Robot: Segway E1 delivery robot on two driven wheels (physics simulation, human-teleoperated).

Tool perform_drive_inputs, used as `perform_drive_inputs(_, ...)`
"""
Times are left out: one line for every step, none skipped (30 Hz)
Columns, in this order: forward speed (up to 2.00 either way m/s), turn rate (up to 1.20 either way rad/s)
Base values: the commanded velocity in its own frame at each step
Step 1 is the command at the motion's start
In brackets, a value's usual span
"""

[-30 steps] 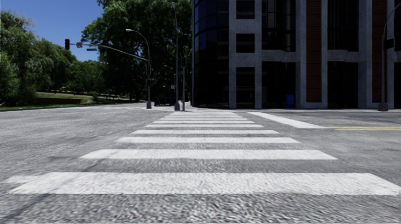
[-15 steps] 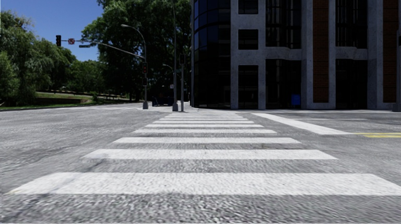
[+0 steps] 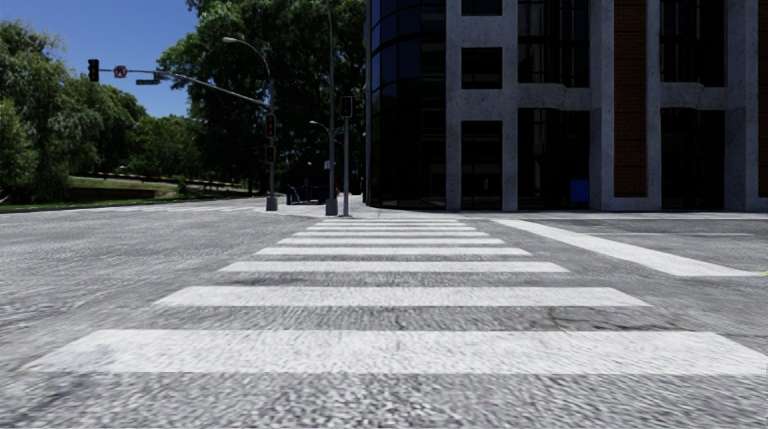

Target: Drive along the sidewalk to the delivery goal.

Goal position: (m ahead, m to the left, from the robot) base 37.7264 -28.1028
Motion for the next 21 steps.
perform_drive_inputs(2.0, 0.0)
perform_drive_inputs(2.0, 0.0)
perform_drive_inputs(2.0, 0.0)
perform_drive_inputs(2.0, 0.0)
perform_drive_inputs(2.0, 0.0)
perform_drive_inputs(2.0, 0.0)
perform_drive_inputs(2.0, 0.0)
perform_drive_inputs(2.0, 0.0)
perform_drive_inputs(2.0, 0.0)
perform_drive_inputs(2.0, 0.0)
perform_drive_inputs(2.0, 0.0)
perform_drive_inputs(2.0, 0.0)
perform_drive_inputs(2.0, 0.0)
perform_drive_inputs(2.0, 0.0)
perform_drive_inputs(2.0, 0.0)
perform_drive_inputs(2.0, 0.0)
perform_drive_inputs(2.0, 0.0)
perform_drive_inputs(2.0, 0.0)
perform_drive_inputs(2.0, 0.0)
perform_drive_inputs(2.0, 0.0)
perform_drive_inputs(2.0, 0.0)
